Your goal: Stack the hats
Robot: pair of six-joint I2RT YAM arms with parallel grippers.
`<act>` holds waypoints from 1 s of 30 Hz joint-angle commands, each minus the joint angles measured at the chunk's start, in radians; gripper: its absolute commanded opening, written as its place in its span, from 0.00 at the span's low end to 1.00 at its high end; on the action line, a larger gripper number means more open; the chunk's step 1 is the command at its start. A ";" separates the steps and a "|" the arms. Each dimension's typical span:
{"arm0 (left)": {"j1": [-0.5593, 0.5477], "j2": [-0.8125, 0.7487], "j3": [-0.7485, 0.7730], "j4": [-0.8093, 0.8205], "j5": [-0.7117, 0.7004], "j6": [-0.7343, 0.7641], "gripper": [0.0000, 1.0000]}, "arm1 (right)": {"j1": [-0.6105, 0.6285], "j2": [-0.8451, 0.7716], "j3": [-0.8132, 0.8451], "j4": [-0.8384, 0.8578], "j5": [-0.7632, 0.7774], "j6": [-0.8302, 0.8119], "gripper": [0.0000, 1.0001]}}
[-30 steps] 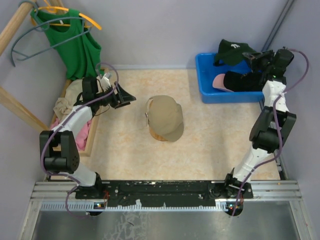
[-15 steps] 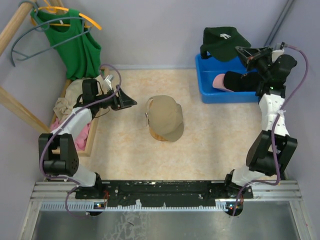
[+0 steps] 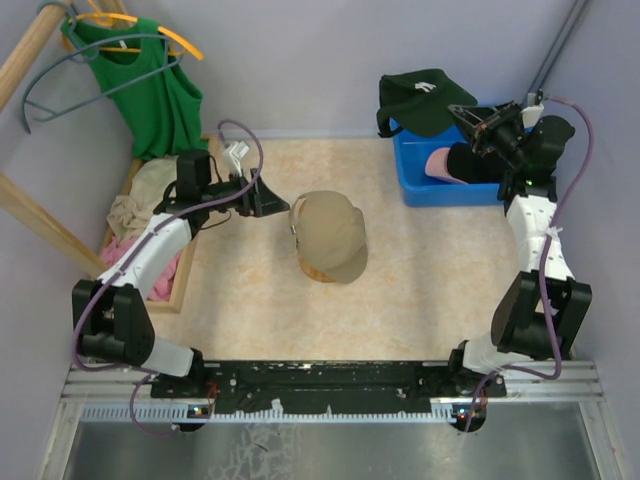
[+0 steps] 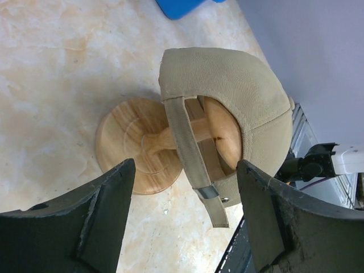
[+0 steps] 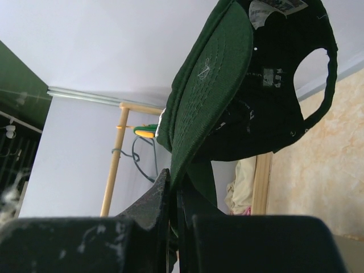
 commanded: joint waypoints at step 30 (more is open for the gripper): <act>-0.107 0.155 0.056 -0.073 -0.091 0.041 0.21 | 0.106 -0.131 -0.056 0.013 -0.053 -0.045 0.00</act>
